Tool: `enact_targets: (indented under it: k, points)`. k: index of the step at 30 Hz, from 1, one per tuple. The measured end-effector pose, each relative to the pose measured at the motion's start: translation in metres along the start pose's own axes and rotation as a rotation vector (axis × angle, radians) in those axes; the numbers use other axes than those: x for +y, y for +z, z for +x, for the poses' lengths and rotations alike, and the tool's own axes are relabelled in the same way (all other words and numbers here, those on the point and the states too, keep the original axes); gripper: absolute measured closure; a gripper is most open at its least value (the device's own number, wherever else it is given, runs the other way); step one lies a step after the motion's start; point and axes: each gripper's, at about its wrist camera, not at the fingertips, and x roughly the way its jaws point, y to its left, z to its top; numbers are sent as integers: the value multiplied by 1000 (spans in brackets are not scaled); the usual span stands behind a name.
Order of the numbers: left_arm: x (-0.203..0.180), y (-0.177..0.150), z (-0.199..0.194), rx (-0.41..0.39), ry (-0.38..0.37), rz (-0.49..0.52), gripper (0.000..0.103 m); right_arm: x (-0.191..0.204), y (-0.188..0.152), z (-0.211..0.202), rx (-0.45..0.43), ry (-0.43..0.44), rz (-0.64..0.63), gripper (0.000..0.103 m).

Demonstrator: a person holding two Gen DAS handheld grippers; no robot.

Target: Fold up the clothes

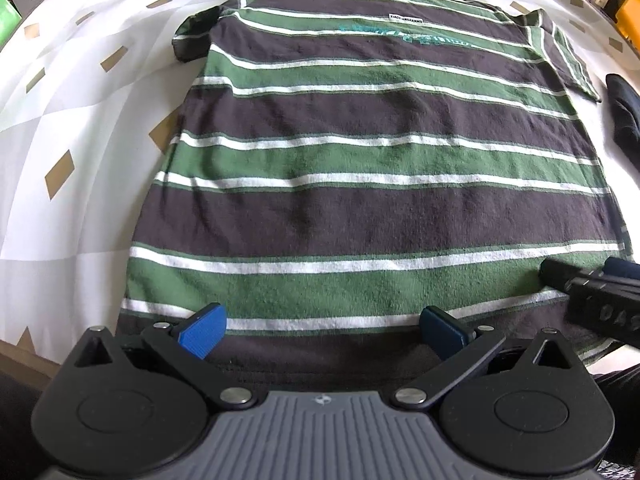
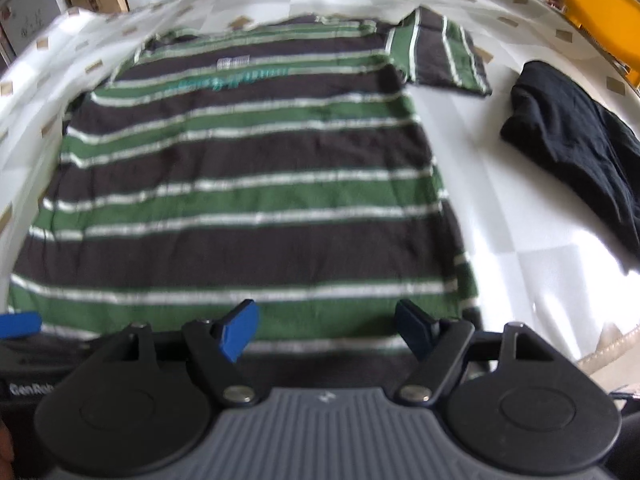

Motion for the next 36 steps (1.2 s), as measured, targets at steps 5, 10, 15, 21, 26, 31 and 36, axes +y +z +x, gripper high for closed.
enact_targets:
  k: [5,10,15,21,26,31,36]
  points:
    - [0,-3,0,-2,-3,12,0,5,-3,-1,4,-19,1,24]
    - [-1,-3,0,4,-5,23,0,5,-6,-1,26,-19,3,21]
    - [-1,-4,-1,13,-6,31,0,5,-8,-1,47,-20,6,14]
    - [-3,-7,-3,18,-6,37,0,5,-9,0,74,-22,12,8]
    - [-4,-10,-6,20,-6,45,0,4,-10,1,86,-25,19,6]
    - [-4,-15,-10,20,-6,47,0,4,-11,2,95,-26,23,5]
    - [-3,-16,-10,17,-6,48,0,3,-11,3,95,-26,27,4]
